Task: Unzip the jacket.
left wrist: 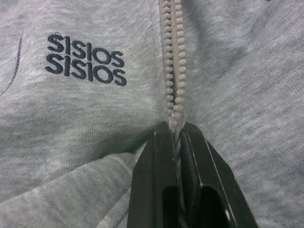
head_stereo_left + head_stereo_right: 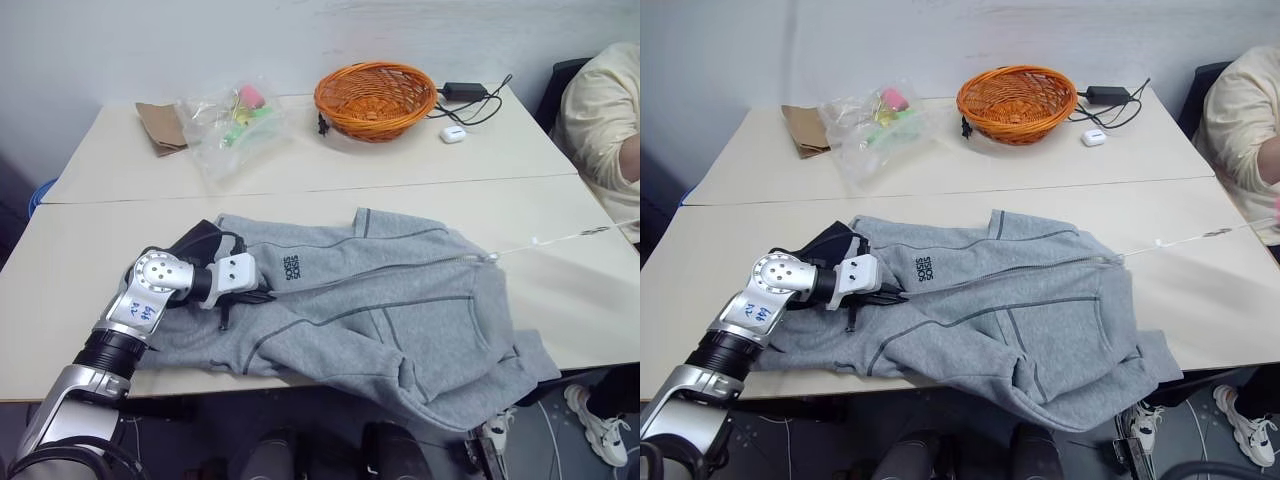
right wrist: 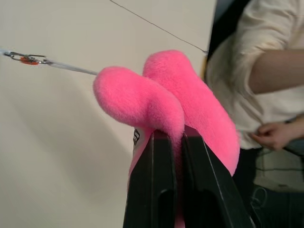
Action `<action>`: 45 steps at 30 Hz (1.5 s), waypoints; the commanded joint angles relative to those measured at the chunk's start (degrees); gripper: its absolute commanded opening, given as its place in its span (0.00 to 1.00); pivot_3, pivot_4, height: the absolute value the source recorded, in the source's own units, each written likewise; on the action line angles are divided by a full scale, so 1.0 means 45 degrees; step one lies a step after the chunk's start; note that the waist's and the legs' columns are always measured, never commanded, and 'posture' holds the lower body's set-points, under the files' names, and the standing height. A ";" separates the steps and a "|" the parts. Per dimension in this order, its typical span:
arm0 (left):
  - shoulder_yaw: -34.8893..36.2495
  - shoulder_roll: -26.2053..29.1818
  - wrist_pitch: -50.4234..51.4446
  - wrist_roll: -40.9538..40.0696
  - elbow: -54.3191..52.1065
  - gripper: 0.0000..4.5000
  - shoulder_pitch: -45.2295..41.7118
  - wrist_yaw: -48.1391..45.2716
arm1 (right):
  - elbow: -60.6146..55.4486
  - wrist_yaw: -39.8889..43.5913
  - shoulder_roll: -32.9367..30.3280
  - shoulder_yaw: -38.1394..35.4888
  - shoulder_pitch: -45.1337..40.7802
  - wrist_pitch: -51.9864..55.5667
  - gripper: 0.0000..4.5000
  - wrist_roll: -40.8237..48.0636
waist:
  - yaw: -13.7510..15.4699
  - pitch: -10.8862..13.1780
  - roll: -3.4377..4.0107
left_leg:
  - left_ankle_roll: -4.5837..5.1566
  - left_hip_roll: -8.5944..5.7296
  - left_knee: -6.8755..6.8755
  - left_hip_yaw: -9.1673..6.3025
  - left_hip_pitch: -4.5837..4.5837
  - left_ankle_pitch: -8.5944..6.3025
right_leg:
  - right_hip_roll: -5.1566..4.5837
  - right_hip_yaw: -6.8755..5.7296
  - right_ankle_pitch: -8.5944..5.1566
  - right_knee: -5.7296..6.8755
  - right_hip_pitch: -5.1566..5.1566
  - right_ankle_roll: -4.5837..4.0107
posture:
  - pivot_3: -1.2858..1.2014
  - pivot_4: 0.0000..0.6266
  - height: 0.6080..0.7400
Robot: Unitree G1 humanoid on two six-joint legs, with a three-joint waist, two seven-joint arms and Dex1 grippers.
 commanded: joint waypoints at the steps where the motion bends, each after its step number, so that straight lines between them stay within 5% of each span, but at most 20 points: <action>1: -0.0432 0.0289 0.0379 0.1391 0.1249 0.00 0.0505 0.0480 | 0.1231 -0.1007 -0.0818 0.0162 -0.1104 -0.0705 0.00 -0.0666 | -0.0040 -0.0019 0.0031 | -0.0049 0.0000 -0.0004 0.0003 0.0001 -0.0028 | 0.0000 0.0005 0.0000 -0.0001 -0.0005 0.0000 | 0.52 0.24 1.00; 15: -0.0459 0.0377 0.0206 0.1301 0.1352 0.00 0.0718 0.0727 | 0.3658 -0.3905 -0.1179 0.1258 -0.5466 -0.0945 0.00 -0.2595 | 0.0138 -0.0033 0.0115 | -0.0051 -0.0008 -0.0014 0.0052 -0.0022 -0.0039 | -0.0006 0.0056 0.0000 0.0003 -0.0048 0.0000 | 0.52 0.24 1.00; 18: -0.0435 0.0364 0.0190 0.1253 0.1326 0.00 0.0721 0.0761 | 0.3632 -0.3215 -0.0772 0.1316 -0.5788 -0.0811 0.00 -0.2491 | 0.0137 -0.0033 0.0115 | -0.0047 -0.0010 -0.0016 0.0052 -0.0024 -0.0041 | -0.0007 0.0054 0.0000 0.0002 -0.0049 0.0000 | 0.52 0.24 1.00; 20: -0.0002 0.0174 0.1229 0.0278 0.0508 0.00 0.0876 0.0452 | 0.3086 -0.1171 0.0299 0.1262 -0.5753 -0.0503 0.00 -0.1843 | 0.0077 -0.0033 0.0111 | -0.0046 -0.0010 -0.0017 0.0053 -0.0024 -0.0040 | -0.0006 0.0054 0.0000 0.0003 -0.0049 0.0000 | 0.52 0.24 1.00; 25: 0.1242 -0.0146 0.4374 -0.2140 -0.2136 0.00 0.1187 -0.0343 | -0.0324 0.1578 0.2630 0.1234 -0.3733 0.0834 0.00 -0.0302 | -0.0197 -0.0020 0.0078 | 0.0022 0.0010 -0.0037 0.0051 -0.0010 0.0004 | 0.0023 0.0050 0.0000 0.0015 -0.0038 0.0000 | 0.52 0.24 1.00; 28: 0.2120 -0.0028 0.6429 -0.3628 -0.3533 0.18 0.0989 -0.0571 | -0.3460 0.1744 0.3607 0.1094 -0.1693 0.2007 0.00 0.0488 | -0.0137 0.0011 0.0035 | 0.0027 0.0010 -0.0038 0.0045 -0.0068 0.0023 | 0.0036 0.0040 0.0001 0.0053 -0.0073 0.0001 | 0.52 0.24 1.00; 33: 0.4207 0.1466 0.9637 -0.6223 -0.5111 0.53 0.0261 -0.1197 | -0.5856 0.2120 0.3417 0.0880 -0.0975 0.4065 0.33 0.1299 | 0.0129 0.0081 -0.0033 | 0.0060 -0.0001 0.0079 0.0004 -0.0290 0.0031 | 0.0044 -0.0004 0.0014 0.0059 -0.0233 0.0025 | 0.52 0.24 1.00; 40: 0.6420 0.5439 1.0958 -0.7361 -0.4172 0.98 -0.0077 -0.3292 | -0.4125 0.5155 0.0887 0.1540 -0.2064 0.3638 0.83 0.1054 | 0.0092 0.0144 -0.0118 | 0.0048 -0.0007 0.0058 -0.0001 -0.0280 0.0025 | 0.0042 -0.0008 0.0012 0.0029 -0.0232 0.0025 | 0.52 0.24 1.00; 42: 0.6778 0.6686 1.0572 -0.7081 -0.3193 1.00 -0.0056 -0.4197 | -0.3226 0.5627 0.0246 0.1696 -0.2265 0.2682 0.96 0.0665 | 0.0030 0.0170 -0.0161 | 0.0035 0.0000 0.0053 0.0006 -0.0274 0.0018 | 0.0051 -0.0004 0.0008 0.0028 -0.0238 0.0019 | 0.52 0.24 1.00; 45: 0.7186 0.8242 0.9956 -0.6733 -0.1925 1.00 0.0142 -0.5399 | -0.2355 0.6226 -0.0554 0.1732 -0.2362 0.2408 0.99 0.0923 | -0.0123 0.0184 -0.0183 | 0.0027 0.0006 0.0042 0.0054 -0.0272 0.0013 | 0.0066 0.0005 0.0005 0.0031 -0.0275 0.0015 | 0.52 0.24 1.00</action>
